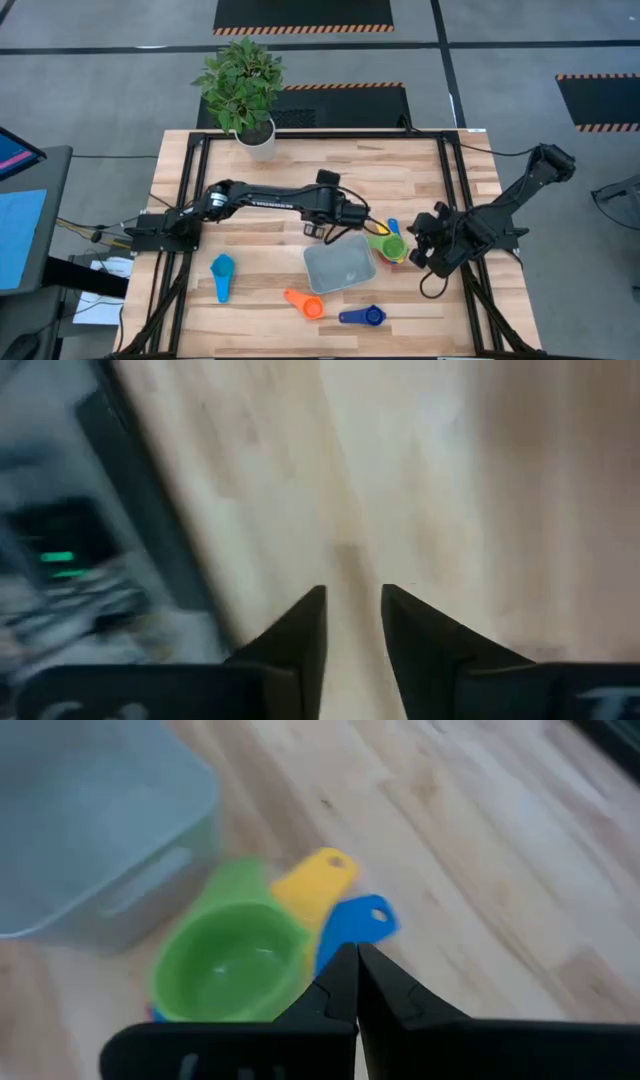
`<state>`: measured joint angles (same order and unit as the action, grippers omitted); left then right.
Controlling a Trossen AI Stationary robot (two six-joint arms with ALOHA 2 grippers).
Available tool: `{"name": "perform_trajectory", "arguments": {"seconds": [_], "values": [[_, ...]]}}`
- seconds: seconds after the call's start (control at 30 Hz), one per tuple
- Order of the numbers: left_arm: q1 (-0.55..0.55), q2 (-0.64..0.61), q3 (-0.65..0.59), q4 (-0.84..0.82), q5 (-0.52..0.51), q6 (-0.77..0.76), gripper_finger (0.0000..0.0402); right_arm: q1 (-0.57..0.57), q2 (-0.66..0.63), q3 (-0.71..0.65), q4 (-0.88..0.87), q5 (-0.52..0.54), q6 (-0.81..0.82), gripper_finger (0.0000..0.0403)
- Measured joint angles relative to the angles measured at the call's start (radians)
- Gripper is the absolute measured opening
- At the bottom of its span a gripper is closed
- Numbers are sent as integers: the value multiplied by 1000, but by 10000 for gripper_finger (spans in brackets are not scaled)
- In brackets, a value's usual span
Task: Nest measuring cups in basket
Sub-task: Stack the green measuring cup on top of the yellow measuring cup
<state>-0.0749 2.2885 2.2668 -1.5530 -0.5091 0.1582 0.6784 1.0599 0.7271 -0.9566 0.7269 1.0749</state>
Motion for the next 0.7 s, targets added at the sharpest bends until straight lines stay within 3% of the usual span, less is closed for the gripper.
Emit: {"name": "perform_trajectory", "arguments": {"seconds": [0.07,0.3,0.5,0.7], "values": [[-1,-50,-54,-26,106,-4,77,1,0,-17,51,-2,-11,17],[-19,-310,-414,6,135,-107,48,15,38,-41,133,0,-10,25],[-58,-581,-811,261,136,-192,28,71,94,-41,150,-1,60,17],[-76,-763,-1040,493,88,-241,12,101,136,-40,185,-5,151,23]]}}
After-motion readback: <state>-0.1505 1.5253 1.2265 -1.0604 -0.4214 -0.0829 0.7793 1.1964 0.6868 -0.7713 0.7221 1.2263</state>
